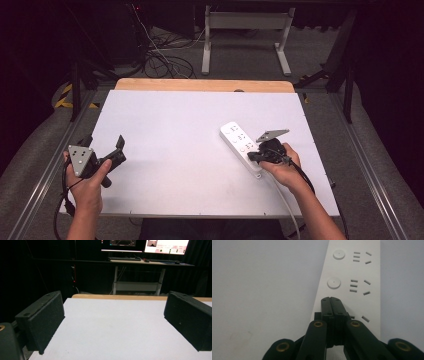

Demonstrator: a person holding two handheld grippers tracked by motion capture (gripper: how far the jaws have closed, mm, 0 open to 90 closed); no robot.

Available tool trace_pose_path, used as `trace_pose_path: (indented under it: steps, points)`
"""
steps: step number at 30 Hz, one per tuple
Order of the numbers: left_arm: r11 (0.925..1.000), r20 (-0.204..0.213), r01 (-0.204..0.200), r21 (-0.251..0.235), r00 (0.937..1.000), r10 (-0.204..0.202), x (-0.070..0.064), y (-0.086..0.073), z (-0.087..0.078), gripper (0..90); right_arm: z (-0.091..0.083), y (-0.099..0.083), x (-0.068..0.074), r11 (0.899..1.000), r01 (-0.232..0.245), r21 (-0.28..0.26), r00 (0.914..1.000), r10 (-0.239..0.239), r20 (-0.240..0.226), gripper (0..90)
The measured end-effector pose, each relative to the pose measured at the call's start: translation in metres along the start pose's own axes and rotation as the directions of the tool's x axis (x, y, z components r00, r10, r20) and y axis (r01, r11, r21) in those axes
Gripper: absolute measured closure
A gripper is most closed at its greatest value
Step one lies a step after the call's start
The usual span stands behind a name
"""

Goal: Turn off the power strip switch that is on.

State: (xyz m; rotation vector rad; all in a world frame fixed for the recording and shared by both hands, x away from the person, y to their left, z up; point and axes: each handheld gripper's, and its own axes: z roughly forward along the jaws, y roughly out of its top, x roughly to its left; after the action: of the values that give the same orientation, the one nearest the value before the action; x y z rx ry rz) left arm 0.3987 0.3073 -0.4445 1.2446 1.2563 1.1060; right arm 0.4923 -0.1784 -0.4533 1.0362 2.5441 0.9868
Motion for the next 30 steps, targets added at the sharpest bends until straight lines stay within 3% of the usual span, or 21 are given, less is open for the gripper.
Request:
trace_pose_path:
  steps: [30]
  points:
    - [1.0, 0.003, -0.004, 0.004, 1.0, 0.004, -0.0001, -0.0003, 0.0008, 3.7, -0.0005, 0.0012, -0.0015, 1.0, -0.008, 0.008, 0.9999, 0.009, -0.011, 90.0]
